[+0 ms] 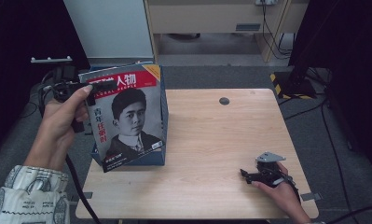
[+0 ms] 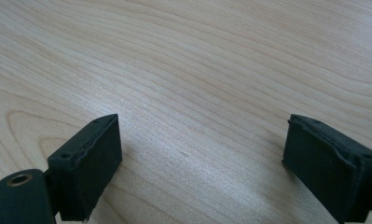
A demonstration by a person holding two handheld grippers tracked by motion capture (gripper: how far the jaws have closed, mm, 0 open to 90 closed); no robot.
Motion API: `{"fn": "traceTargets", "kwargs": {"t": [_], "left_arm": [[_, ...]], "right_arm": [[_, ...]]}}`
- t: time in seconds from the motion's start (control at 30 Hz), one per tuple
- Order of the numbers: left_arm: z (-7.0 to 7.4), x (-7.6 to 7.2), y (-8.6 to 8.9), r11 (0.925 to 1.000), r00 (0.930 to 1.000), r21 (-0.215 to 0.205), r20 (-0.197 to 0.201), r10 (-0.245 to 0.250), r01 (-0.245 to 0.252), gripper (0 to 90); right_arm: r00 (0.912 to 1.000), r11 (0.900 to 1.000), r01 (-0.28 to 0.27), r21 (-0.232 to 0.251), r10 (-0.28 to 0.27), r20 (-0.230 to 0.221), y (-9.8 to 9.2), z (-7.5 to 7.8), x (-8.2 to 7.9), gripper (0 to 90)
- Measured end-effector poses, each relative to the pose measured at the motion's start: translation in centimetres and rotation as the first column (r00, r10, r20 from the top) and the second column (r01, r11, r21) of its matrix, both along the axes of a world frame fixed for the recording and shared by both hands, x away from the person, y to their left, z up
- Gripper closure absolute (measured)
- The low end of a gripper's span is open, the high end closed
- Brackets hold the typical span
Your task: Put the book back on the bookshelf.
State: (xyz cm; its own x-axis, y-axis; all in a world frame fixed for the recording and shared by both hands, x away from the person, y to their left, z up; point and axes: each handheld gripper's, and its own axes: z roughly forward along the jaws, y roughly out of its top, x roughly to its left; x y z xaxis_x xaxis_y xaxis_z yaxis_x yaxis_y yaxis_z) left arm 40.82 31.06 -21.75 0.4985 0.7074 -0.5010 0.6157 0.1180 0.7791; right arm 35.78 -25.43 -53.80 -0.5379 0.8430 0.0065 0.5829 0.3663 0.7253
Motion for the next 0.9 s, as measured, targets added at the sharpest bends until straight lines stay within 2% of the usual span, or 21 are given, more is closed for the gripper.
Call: {"fn": "traceTargets", "kwargs": {"t": [0.3, 0.57, 0.67, 0.8, 0.9], "left_arm": [[0.3, 0.4, 0.9, 0.998, 0.9986, 0.037, -0.011, 0.052, -0.052, 86.3], [0.9, 0.2, 1.5, 0.9967, 0.9968, 0.014, 0.004, 0.08, -0.08, 86.3], [1.4, 0.0, 2.0, 0.9959, 0.9958, 0.018, 0.023, 0.088, -0.089, 86.3], [1.5, -0.2, 2.8, 0.9919, 0.9924, 0.04, 0.028, 0.12, -0.121, 86.3], [1.5, -0.2, 3.4, 0.9904, 0.991, 0.04, 0.026, 0.131, -0.132, 86.3]], "right_arm": [[1.0, 1.0, 0.001, 0.0, -0.001, -0.004, 0.0, 0.0, 0.0, 11.5], [1.0, 1.0, 0.001, 0.0, -0.001, -0.003, 0.0, 0.0, 0.0, 11.5], [1.0, 1.0, 0.001, 0.0, -0.001, -0.003, 0.0, 0.0, 0.0, 11.4], [1.0, 1.0, 0.001, 0.0, -0.001, -0.004, 0.0, 0.0, 0.0, 11.4], [1.0, 1.0, 0.001, 0.0, -0.001, -0.003, 0.0, 0.0, 0.0, 11.4]]}}
